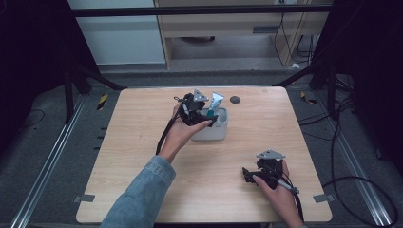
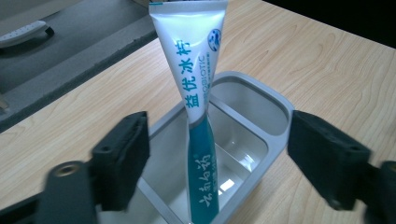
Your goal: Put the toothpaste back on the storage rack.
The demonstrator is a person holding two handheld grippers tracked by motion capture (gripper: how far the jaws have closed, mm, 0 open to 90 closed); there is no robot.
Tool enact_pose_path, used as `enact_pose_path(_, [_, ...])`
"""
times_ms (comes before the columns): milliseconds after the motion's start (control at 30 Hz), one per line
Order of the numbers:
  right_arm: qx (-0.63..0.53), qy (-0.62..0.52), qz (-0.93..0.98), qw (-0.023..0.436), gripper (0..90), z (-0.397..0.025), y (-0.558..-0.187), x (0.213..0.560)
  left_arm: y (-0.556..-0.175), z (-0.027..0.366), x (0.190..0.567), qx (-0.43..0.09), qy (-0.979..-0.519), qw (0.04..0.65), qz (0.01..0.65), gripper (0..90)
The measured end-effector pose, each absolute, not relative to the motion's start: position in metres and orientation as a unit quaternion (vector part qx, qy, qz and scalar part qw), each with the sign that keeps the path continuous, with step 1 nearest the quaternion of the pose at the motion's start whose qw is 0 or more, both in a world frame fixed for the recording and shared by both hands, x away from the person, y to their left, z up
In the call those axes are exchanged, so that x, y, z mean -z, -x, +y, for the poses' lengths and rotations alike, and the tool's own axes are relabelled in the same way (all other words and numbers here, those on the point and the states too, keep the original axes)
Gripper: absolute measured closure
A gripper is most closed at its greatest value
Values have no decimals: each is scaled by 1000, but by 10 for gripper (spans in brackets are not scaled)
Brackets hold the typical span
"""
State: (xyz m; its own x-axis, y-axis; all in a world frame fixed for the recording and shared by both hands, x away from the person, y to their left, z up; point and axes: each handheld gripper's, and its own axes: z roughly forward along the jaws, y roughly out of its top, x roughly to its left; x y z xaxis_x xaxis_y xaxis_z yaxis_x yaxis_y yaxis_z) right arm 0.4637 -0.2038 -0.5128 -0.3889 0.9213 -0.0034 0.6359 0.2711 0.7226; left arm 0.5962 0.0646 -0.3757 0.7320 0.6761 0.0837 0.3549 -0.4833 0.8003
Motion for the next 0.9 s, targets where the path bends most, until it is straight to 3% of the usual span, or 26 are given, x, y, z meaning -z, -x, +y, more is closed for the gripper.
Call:
enact_pose_path(333, [-328, -508, 766, 217, 4, -204, -464, 513, -579, 56, 370, -202, -849, 408, 269, 57])
enact_pose_path(900, [-327, -508, 766, 218, 4, -204, -464, 513, -560, 61, 377, -186, -854, 406, 267, 64])
